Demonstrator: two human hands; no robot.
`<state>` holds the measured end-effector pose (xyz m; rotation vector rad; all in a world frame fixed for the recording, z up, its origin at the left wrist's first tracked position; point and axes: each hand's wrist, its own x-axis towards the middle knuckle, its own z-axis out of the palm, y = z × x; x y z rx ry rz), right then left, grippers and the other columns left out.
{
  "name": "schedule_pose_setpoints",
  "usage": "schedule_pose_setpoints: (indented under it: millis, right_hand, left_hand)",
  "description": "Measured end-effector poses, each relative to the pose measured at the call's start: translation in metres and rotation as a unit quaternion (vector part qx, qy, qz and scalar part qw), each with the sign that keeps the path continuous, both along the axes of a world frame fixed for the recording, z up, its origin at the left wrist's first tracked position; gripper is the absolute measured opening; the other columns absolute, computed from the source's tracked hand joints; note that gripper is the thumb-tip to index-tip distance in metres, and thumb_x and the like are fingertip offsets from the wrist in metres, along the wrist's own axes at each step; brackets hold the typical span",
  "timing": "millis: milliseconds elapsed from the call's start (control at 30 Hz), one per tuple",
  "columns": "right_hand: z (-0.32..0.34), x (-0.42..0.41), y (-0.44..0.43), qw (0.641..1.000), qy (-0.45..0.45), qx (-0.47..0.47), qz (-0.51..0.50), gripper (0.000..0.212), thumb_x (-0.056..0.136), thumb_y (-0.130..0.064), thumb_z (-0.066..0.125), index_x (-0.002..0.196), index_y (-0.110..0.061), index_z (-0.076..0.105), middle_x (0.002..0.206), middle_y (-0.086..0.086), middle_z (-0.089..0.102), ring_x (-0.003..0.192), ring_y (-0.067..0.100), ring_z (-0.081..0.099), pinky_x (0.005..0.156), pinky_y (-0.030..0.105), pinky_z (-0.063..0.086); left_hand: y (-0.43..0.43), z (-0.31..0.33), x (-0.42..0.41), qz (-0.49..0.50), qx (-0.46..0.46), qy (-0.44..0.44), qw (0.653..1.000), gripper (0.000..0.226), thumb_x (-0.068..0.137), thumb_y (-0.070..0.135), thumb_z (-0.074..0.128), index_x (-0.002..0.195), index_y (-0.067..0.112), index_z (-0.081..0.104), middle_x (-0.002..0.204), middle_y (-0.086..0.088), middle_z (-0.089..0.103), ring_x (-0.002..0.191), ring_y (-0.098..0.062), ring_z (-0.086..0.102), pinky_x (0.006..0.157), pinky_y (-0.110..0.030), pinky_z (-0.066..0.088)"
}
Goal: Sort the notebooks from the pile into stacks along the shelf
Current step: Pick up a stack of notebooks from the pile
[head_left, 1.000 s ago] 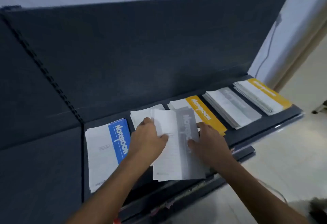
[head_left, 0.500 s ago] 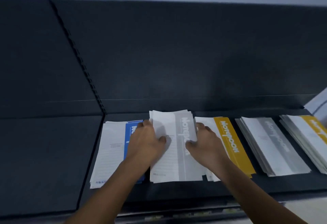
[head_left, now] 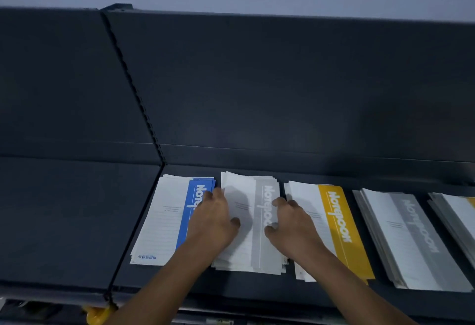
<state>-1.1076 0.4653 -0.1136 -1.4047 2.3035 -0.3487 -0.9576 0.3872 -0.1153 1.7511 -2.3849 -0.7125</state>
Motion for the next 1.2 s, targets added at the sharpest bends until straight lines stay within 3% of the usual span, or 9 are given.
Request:
schedule_pose_setpoints:
  millis: [267, 700, 1000, 1200]
  right_hand:
    - [0.008, -0.007, -0.002, 0.999, 0.006, -0.038, 0.011, 0.051, 0.093, -0.024, 0.066, 0.140, -0.019, 0.047, 0.131, 0.004, 0.053, 0.119, 0.021, 0.056, 0.091, 0.027, 0.050]
    - [0.026, 0.010, -0.006, 0.993, 0.000, -0.084, 0.087, 0.052, 0.093, -0.027, 0.064, 0.142, -0.024, 0.047, 0.135, -0.002, 0.049, 0.117, 0.017, 0.055, 0.089, 0.028, 0.050]
    - [0.034, 0.075, -0.027, 0.974, -0.009, -0.109, 0.199, 0.041, 0.094, -0.028, 0.062, 0.134, -0.026, 0.051, 0.127, -0.005, 0.050, 0.120, 0.016, 0.052, 0.092, 0.031, 0.049]
    - [0.042, 0.152, -0.050, 0.952, -0.010, -0.104, 0.288, 0.045, 0.094, -0.031, 0.062, 0.138, -0.026, 0.050, 0.136, -0.004, 0.049, 0.123, 0.018, 0.053, 0.094, 0.037, 0.051]
  left_hand:
    - [-0.001, 0.001, 0.002, 0.010, -0.049, 0.008, 0.999, 0.058, 0.091, 0.039, 0.065, 0.137, 0.015, 0.039, 0.133, -0.005, 0.045, 0.119, -0.024, 0.051, 0.089, -0.034, 0.052]
    - [0.010, 0.019, 0.036, 0.026, -0.105, 0.046, 0.993, 0.054, 0.092, 0.037, 0.062, 0.139, 0.018, 0.044, 0.132, 0.000, 0.047, 0.113, -0.022, 0.055, 0.084, -0.035, 0.052]
    - [0.019, 0.032, 0.118, 0.111, -0.129, 0.032, 0.985, 0.051, 0.094, 0.042, 0.061, 0.138, 0.021, 0.047, 0.135, 0.003, 0.048, 0.110, -0.018, 0.058, 0.084, -0.033, 0.053]
    - [0.028, 0.034, 0.198, 0.178, -0.129, 0.034, 0.975, 0.052, 0.095, 0.038, 0.059, 0.139, 0.015, 0.043, 0.133, -0.004, 0.048, 0.115, -0.023, 0.055, 0.088, -0.033, 0.049]
